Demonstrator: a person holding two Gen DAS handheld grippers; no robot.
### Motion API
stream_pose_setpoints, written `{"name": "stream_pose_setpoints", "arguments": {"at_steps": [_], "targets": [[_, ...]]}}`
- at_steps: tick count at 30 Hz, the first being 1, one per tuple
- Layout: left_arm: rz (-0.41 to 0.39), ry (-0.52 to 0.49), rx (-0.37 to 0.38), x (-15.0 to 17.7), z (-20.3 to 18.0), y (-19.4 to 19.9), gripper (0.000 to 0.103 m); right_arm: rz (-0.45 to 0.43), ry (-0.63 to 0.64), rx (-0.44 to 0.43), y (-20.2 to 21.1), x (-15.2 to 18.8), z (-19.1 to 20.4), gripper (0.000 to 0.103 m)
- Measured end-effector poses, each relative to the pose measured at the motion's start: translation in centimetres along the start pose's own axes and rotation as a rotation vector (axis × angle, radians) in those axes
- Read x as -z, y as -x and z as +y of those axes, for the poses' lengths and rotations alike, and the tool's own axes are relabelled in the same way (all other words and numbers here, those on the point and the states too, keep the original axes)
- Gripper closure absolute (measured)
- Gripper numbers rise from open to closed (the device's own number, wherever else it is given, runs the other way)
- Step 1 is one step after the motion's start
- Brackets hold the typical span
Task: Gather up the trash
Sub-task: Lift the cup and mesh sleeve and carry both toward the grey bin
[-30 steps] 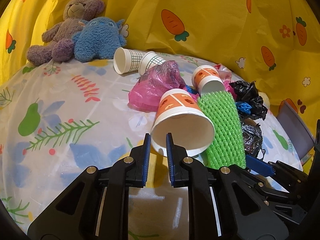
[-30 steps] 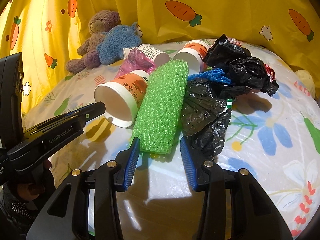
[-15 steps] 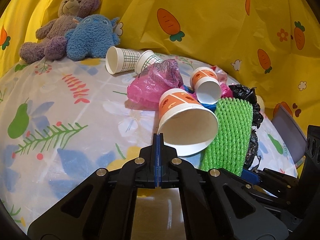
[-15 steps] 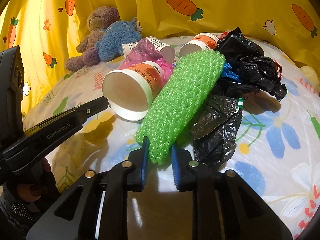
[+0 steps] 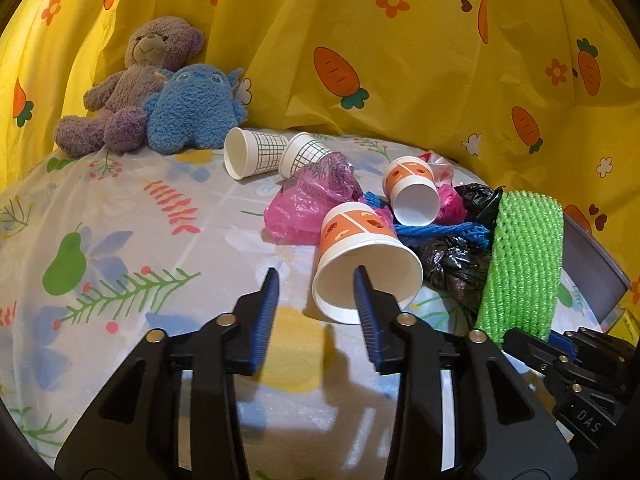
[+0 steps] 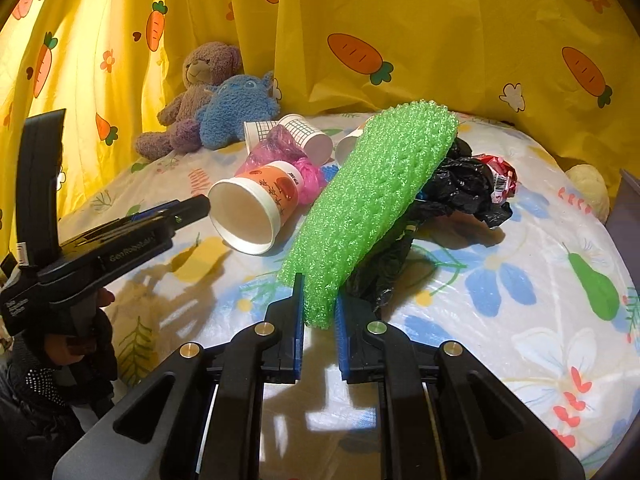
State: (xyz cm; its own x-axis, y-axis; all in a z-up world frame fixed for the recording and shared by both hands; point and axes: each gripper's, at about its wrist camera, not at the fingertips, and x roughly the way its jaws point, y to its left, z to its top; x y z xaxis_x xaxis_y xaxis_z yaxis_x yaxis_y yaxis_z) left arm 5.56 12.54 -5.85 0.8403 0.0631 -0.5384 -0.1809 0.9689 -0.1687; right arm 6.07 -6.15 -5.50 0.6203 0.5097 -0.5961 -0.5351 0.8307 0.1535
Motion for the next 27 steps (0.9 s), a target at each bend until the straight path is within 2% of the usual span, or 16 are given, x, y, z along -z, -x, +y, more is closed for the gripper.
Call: {"name": "stream_pose_setpoints", "arguments": {"at_steps": [5,6,7,8,9,10,14,19,23,27], "targets": [[0.067,-0.003,-0.006,-0.5,-0.2,-2.0,0.06,-0.021,0.007,0.007,1.0,-0.1,-0.2,0.089],[0.075,0.0,-0.003,-0.6,-0.2,-2.4,0.069,-0.024,0.009,0.01,1.2,0.0,-0.2,0.089],[0.086,0.004,0.002,-0.6,-0.3,-2.7,0.082,-0.026,0.01,0.012,1.4,0.0,-0.3,0.089],[0.093,0.008,0.003,-0.7,-0.3,-2.9,0.088,-0.028,0.01,0.013,1.5,0.1,-0.4,0.089],[0.1,0.009,-0.002,-0.6,-0.4,-3.1,0.099,-0.028,0.012,0.015,1.7,0.1,-0.5,0.089],[0.101,0.003,-0.002,-0.6,-0.5,-3.2,0.101,-0.031,0.013,0.018,1.9,0.2,-0.7,0.089],[0.066,-0.016,-0.007,-0.3,-1.2,-2.1,0.101,-0.035,0.007,0.042,2.8,0.6,-1.6,0.089],[0.005,0.021,0.098,-1.0,-1.8,1.1,0.101,-0.061,-0.018,0.094,4.5,0.7,-3.7,0.089],[-0.054,-0.017,0.144,-2.0,-4.1,3.3,0.101,-0.095,-0.03,0.145,6.0,0.5,-5.2,0.089],[-0.075,-0.064,0.202,-3.0,-7.6,4.3,0.101,-0.119,-0.047,0.214,7.6,0.2,-7.4,0.089]]}}
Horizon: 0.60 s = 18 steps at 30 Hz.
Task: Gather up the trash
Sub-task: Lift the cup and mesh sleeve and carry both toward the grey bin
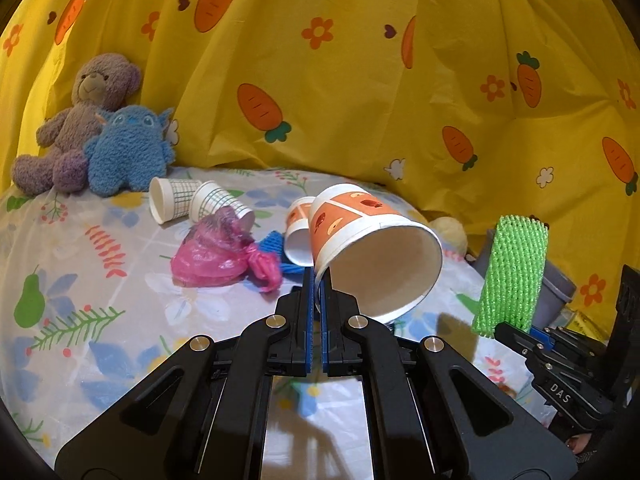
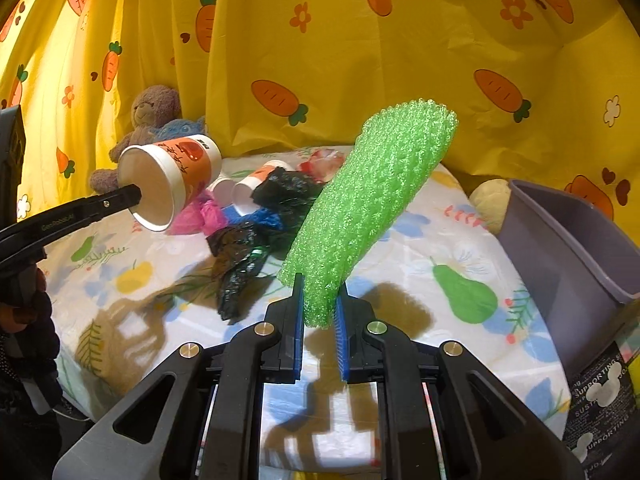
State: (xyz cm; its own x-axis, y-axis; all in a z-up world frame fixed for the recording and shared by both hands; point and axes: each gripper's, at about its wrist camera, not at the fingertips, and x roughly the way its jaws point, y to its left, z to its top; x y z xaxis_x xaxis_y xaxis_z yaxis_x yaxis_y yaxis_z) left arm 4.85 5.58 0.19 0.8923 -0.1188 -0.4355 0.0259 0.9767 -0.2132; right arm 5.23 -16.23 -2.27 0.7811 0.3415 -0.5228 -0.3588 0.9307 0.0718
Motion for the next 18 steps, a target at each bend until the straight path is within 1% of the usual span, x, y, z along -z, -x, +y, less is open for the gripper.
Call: {"name": "stream_pose_setpoints", "arguments": {"at_steps": [2,4,7,10,14,18], "targets": [[0.0,-0.023,0.045,-0.7,-2.2,-0.4,0.101,-0.017,-0.017,0.048,0.7,-0.3,-1.8,0.089],[-0.004,-0.048,0.101,-1.5,-4.8,-1.0,0.101,-0.045,-0.038,0.116,1.9,-0.6,-4.0,0.089],[-0.008,-0.106,0.186,-2.5,-9.6,-2.3,0.101,-0.083,-0.088,0.236,3.5,-1.4,-8.0,0.089],[0.004,-0.151,0.282,-3.2,-14.5,-4.1,0.101,-0.092,-0.139,0.337,4.3,-1.8,-12.2,0.089],[0.031,-0.176,0.403,-3.9,-20.3,-7.1,0.101,-0.063,-0.205,0.405,3.9,-1.7,-16.7,0.088],[0.081,-0.193,0.469,-3.9,-24.7,-10.6,0.101,-0.028,-0.255,0.435,3.4,-1.1,-19.3,0.088]]}}
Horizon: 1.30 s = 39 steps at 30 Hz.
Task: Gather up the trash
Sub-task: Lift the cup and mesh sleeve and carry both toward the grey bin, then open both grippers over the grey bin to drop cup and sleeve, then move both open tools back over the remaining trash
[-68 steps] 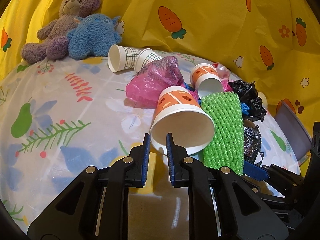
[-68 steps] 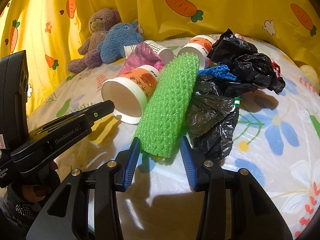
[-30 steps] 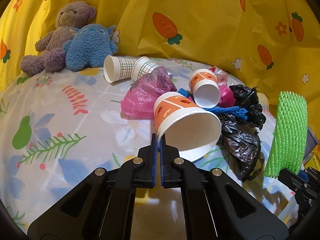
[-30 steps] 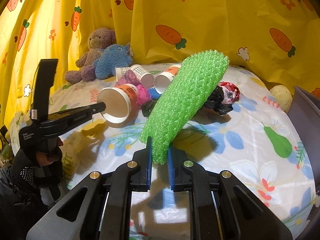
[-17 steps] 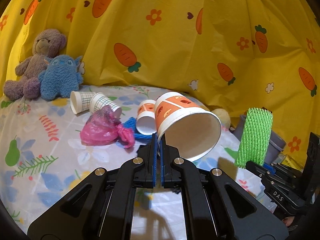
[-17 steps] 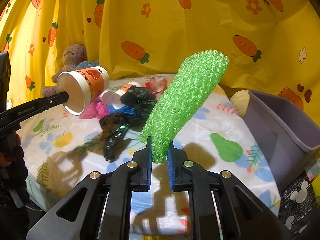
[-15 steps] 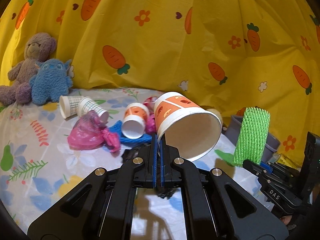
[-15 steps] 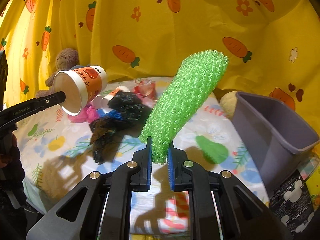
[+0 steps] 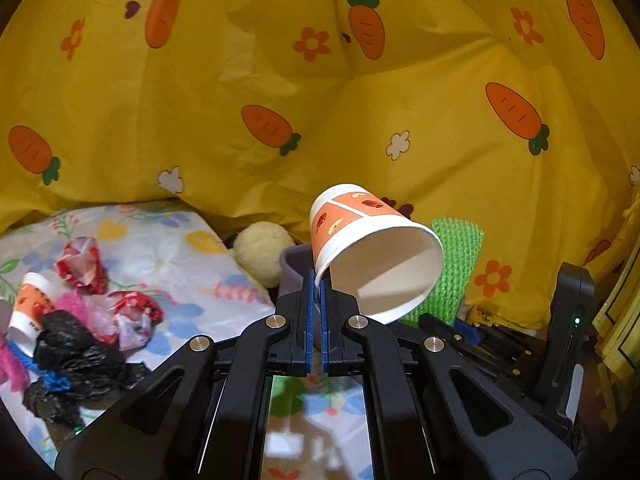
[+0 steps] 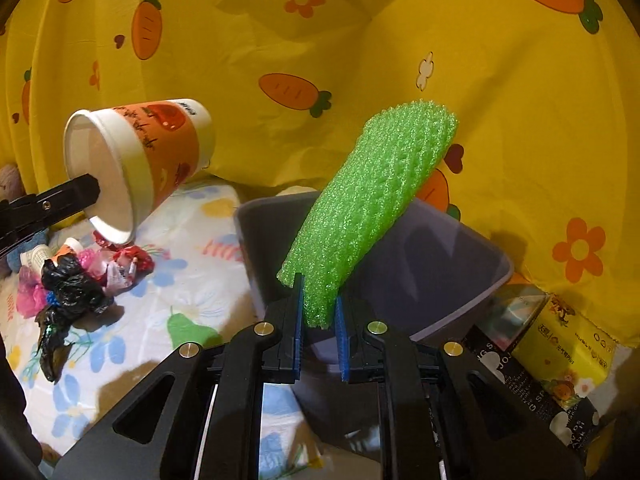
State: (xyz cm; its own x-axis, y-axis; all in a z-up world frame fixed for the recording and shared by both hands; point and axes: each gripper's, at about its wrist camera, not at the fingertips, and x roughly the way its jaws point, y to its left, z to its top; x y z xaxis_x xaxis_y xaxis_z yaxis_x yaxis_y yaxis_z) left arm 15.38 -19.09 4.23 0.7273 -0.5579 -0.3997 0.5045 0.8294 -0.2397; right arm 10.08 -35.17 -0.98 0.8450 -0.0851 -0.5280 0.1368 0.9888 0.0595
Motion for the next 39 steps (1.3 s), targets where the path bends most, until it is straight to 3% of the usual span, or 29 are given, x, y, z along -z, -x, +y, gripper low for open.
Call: {"name": "stream_pose_setpoints", "arguments": {"at_steps": [9,19,28,29,30,31,33,39], "targets": [[0.131,0.032,0.114,0.0,-2.7,-7.7,0.101,0.047,-0.035,0.016,-1.8,0.3,-2.5,0.087],[0.186,0.074,0.13,0.3,-2.2,-10.7,0.101,0.061,-0.048,0.016,-2.9,0.1,-3.5,0.083],[0.202,0.098,0.139,0.5,-1.7,-11.4,0.1,0.048,-0.047,0.035,-2.8,0.1,-3.9,0.06],[0.2,0.099,0.14,0.5,-1.7,-11.4,0.096,0.04,-0.048,0.045,-2.7,0.1,-4.0,0.058],[0.196,0.097,0.133,0.6,-1.7,-11.4,0.083,0.032,-0.049,0.054,-2.5,0.1,-4.1,0.055],[0.192,0.096,0.125,0.6,-1.6,-11.3,0.061,0.024,-0.047,0.066,-2.4,0.1,-4.1,0.052],[0.169,0.11,0.117,0.6,-1.3,-10.7,0.039,0.003,-0.041,0.095,-2.0,0.1,-4.3,0.047],[0.077,0.11,-0.009,0.5,0.1,-6.9,0.016,-0.065,-0.074,0.121,-0.5,0.1,-4.7,0.03]]}}
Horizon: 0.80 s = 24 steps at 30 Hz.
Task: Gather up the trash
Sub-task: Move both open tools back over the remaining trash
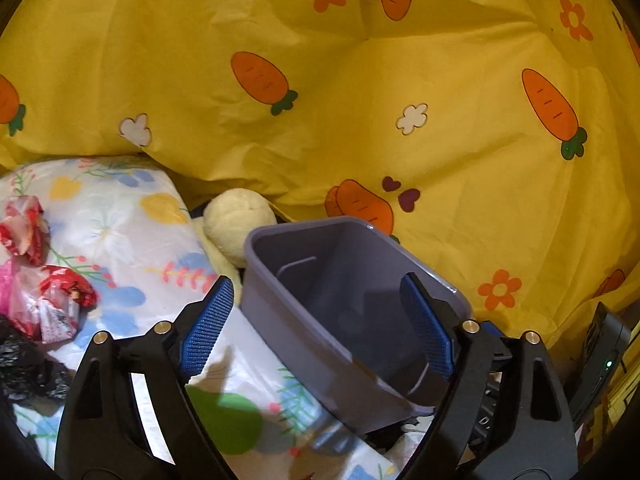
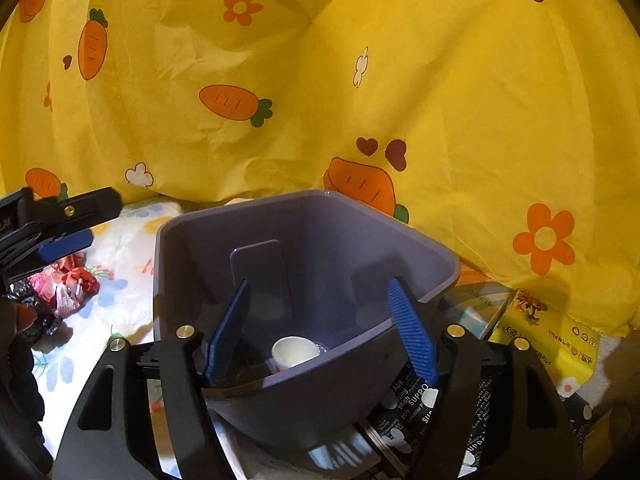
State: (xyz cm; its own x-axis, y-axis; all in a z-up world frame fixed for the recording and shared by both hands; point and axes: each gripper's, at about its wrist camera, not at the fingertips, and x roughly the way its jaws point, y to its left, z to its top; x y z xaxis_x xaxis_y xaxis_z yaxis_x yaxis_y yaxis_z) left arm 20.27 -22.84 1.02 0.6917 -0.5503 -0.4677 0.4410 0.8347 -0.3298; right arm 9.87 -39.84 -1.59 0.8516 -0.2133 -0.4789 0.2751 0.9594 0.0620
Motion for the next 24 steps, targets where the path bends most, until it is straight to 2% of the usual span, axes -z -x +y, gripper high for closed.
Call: {"name": "stream_pose_setpoints", "arguments": {"at_steps": [9,16,20,24], "targets": [[-0.123,0.01,-0.224,2.4,3.9,8.3,0.008,-0.061,-0.026,-0.023,2.0,0.6,1.6,0.018],[-0.183,-0.013,-0.425,5.3,6.8,14.2,0.007,-0.106,-0.004,-0.051,4.3,1.7,4.9,0.017],[-0.199,-0.012,-0.499,6.8,8.3,16.7,0.007,-0.126,0.013,-0.097,5.8,2.3,7.1,0.017],[-0.201,-0.018,-0.542,8.1,9.3,18.6,0.007,-0.125,0.031,-0.149,6.7,2.9,9.5,0.017]]}}
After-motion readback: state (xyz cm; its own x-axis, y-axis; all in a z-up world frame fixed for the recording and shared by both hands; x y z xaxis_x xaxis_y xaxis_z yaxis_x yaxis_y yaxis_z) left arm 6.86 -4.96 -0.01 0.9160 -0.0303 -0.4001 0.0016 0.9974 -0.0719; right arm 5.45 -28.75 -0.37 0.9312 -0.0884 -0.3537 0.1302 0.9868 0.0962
